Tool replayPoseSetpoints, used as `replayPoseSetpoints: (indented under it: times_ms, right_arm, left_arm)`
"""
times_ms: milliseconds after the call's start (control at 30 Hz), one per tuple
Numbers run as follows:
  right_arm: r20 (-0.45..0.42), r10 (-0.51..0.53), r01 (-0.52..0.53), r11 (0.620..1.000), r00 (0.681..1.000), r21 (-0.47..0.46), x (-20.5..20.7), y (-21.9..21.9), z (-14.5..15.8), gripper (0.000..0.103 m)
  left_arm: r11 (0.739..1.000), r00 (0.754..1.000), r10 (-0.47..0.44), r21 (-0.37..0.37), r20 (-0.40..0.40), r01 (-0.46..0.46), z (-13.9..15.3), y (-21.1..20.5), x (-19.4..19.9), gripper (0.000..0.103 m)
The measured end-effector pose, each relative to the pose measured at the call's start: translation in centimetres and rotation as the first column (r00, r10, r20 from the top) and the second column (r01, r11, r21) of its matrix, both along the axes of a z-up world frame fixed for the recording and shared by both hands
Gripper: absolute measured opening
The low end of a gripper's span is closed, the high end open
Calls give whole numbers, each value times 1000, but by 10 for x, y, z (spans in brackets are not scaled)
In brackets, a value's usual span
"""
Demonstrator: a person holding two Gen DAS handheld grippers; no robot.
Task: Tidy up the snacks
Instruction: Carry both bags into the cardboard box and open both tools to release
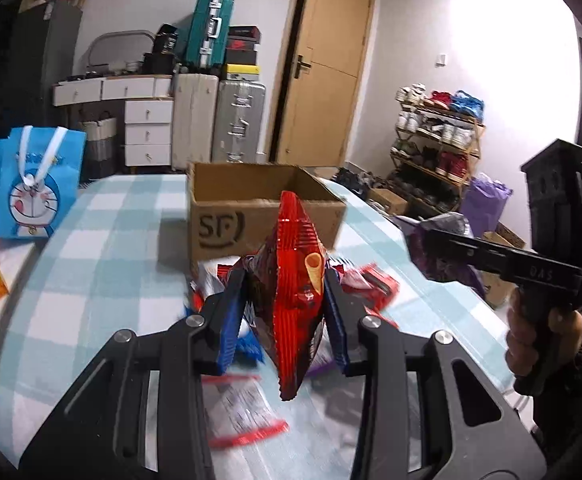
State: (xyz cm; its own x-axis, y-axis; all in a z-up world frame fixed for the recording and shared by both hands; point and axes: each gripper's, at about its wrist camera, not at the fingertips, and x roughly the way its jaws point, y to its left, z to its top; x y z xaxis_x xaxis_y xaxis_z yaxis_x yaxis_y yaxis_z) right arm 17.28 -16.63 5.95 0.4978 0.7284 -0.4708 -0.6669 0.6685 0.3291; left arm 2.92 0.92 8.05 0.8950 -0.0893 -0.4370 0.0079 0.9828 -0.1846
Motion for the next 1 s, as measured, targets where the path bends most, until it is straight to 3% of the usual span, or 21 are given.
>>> replayPoseSetpoints:
  times_ms: [367,600,1000]
  right_arm:
    - [17,-17,16,999,1000,29,48,13,25,51]
    - [7,-23,22,999,1000,42,75,21,29,51]
    - [-22,-36,37,999,999,32,120,45,29,51]
  left_arm:
    - [999,999,53,3,6,-53,26,21,54,34]
    - [998,999,53,39,-5,-53,27,19,98,34]
    - [998,998,56,4,-26,-56,20,35,165,34]
